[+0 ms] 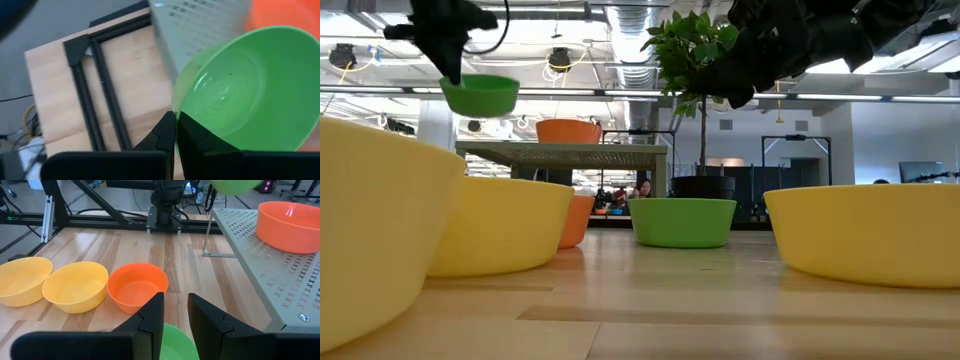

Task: Pick & Place Mini bowls
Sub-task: Put the green bowl on the shelf

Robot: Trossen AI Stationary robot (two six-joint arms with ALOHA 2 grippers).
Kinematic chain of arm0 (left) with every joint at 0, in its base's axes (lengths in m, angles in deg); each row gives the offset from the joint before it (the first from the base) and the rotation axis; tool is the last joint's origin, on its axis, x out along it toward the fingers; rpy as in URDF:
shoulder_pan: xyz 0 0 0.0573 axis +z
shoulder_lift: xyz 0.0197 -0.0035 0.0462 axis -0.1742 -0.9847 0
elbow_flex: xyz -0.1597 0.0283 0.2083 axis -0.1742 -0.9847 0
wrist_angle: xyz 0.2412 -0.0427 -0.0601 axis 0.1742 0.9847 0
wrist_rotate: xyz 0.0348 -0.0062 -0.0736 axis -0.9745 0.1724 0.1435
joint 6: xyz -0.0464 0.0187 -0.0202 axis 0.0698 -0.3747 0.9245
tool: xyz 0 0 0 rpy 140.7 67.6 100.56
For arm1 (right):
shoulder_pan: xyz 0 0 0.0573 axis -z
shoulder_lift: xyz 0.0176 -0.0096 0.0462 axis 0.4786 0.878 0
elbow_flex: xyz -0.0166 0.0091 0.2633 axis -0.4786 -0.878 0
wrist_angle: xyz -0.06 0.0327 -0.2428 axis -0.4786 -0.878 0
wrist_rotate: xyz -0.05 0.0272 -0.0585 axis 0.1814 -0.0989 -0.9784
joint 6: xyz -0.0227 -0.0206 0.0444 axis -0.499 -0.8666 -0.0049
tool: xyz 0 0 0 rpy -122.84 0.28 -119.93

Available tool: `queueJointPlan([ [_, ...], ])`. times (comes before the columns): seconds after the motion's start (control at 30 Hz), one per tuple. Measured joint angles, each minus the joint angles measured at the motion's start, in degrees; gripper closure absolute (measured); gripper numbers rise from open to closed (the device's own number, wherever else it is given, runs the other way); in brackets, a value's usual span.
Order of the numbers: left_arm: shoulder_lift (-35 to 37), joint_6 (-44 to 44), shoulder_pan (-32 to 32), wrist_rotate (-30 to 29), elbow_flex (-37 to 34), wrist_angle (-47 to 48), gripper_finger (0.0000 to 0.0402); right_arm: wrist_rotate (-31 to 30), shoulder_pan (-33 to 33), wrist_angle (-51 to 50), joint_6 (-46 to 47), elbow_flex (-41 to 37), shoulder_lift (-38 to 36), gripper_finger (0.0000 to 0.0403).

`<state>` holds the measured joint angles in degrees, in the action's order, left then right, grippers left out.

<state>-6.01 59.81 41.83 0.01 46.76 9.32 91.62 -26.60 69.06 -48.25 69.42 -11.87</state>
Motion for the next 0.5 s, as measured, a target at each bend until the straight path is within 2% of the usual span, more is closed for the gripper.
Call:
queueJointPlan([
  [0.1, -2.69, -4.95, 5.76, 2.14, 0.0, -2.56, 0.039, 0.0, 0.0, 0.05, -0.18, 0.0, 0.0, 0.0321],
  [0.27, -7.59, -11.03, 12.23, 9.27, 0.0, -6.62, 0.0392, 0.0, 0.0, 0.05, -0.53, 0.0, 0.0, 0.0321],
  [0.5, -13.52, -13.45, 16.61, 9.97, -0.02, -7.51, 0.0392, 0.0, 0.0, 0.05, -0.5, 0.0, 0.0, 0.0321],
])
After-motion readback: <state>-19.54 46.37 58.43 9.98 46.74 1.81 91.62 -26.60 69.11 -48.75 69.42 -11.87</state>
